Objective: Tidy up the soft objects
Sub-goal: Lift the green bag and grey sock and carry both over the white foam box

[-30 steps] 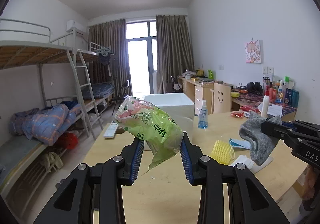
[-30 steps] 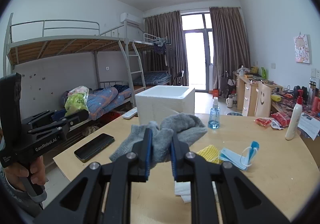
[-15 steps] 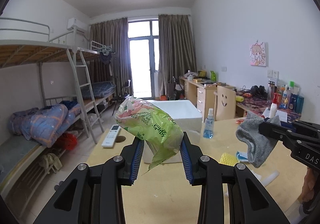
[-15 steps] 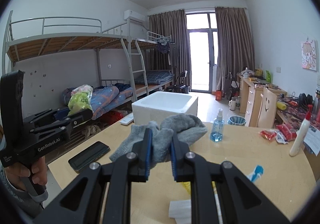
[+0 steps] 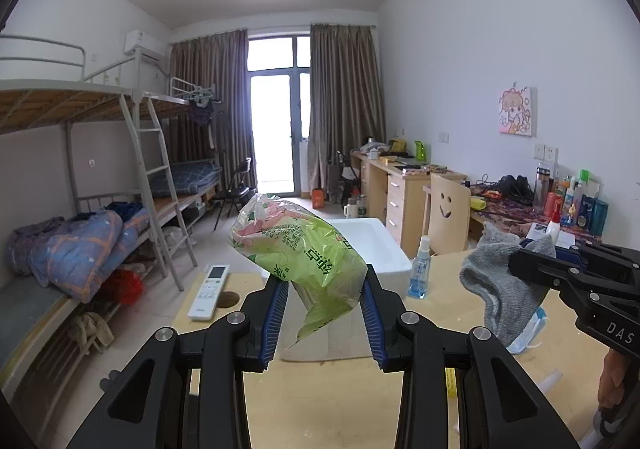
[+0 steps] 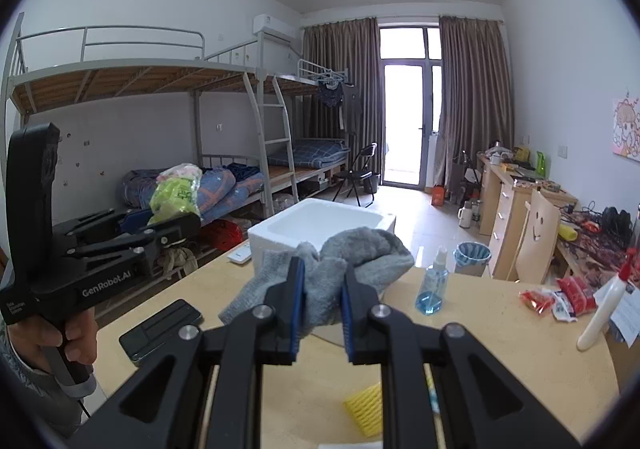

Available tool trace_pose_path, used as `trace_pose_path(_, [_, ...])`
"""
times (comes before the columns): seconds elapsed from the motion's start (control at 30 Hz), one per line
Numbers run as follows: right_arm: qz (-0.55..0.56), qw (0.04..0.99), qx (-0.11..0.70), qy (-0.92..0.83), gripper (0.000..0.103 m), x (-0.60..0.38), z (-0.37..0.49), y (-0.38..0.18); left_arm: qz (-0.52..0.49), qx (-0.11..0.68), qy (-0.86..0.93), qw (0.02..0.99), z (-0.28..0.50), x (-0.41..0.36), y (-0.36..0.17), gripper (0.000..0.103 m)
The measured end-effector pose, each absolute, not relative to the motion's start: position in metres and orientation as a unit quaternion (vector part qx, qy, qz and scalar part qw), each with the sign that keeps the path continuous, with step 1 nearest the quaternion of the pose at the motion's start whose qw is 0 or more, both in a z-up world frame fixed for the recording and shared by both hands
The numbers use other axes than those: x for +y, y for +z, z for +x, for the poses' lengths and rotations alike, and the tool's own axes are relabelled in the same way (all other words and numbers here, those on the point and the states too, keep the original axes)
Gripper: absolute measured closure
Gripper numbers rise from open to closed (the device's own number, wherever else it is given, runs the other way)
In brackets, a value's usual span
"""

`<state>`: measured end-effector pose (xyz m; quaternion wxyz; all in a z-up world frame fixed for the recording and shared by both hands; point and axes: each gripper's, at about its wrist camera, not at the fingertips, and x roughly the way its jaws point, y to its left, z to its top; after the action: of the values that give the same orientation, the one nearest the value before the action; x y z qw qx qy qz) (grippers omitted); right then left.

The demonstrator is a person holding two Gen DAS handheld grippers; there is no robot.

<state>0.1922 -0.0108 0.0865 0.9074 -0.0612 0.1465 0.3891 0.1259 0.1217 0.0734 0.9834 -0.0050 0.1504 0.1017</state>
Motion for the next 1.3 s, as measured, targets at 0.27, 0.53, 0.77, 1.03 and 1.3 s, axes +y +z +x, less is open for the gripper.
trace_pose_path(0.27, [-0.071,0.907,0.145,0.389,0.083,0.007,0.218,0.096,-0.003,0.155,0.098,0.983,0.153,0.136,0.075,0.065])
trace_pose_path(0.53, [-0.073,0.905,0.147,0.393,0.083,0.030,0.244,0.101,0.001,0.163,0.090,0.982,0.186,0.147,0.080,0.065])
trace_pose_path(0.77, [-0.076,0.907,0.143,0.388,0.083,0.048,0.264,0.100,0.003,0.160,0.090,0.983,0.216,0.160,0.088,0.065])
trace_pose_path(1.03, [-0.074,0.905,0.153,0.389,0.083,0.065,0.290,0.099,0.007,0.168,0.089,0.982,0.247,0.170,0.086,0.065])
trace_pose_path(1.3, [-0.067,0.905,0.165,0.387,0.083,0.073,0.305,0.094,0.006,0.187,0.099,0.977,0.271,0.180,0.077,0.065])
